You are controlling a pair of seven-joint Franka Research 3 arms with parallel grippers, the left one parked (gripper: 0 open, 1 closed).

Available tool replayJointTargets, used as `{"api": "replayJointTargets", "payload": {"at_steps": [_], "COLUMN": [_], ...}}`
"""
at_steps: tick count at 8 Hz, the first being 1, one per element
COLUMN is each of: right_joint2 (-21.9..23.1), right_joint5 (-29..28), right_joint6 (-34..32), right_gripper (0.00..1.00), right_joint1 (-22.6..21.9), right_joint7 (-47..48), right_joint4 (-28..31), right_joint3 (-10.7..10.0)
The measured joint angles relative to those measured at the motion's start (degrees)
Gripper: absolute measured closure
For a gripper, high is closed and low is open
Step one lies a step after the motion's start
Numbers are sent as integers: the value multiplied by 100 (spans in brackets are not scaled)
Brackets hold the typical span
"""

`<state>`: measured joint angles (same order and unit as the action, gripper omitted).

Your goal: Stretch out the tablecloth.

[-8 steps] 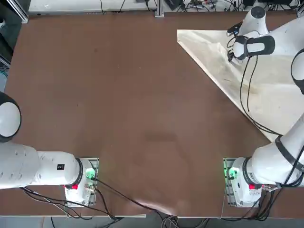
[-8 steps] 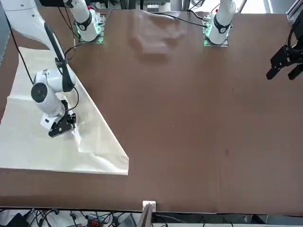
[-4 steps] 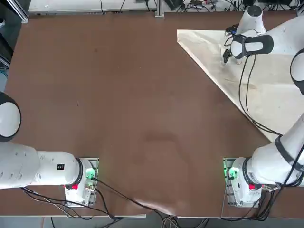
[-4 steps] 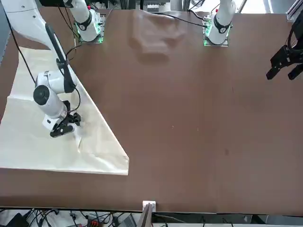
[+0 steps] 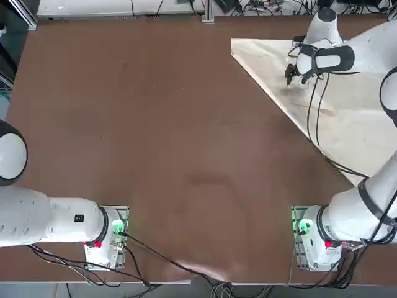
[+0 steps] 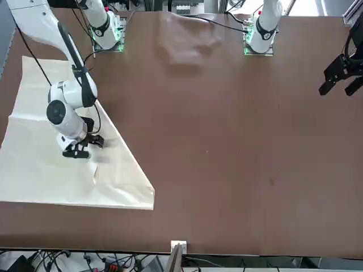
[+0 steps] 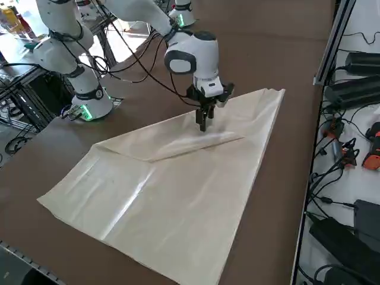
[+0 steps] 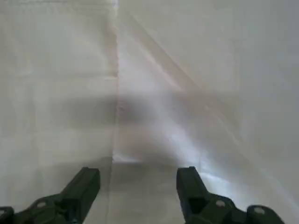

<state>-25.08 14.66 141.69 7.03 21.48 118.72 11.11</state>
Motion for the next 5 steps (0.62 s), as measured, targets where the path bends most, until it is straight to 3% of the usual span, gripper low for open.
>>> {"api": "replayJointTargets", "payload": {"at_steps": [5], "right_joint2": [-1], "right_joint5": [-119], "right_joint6": [654], "right_gripper": [0], "right_joint1": [46], "right_joint7": [1137], "right_joint4": [718], "right_joint3": [-31]}}
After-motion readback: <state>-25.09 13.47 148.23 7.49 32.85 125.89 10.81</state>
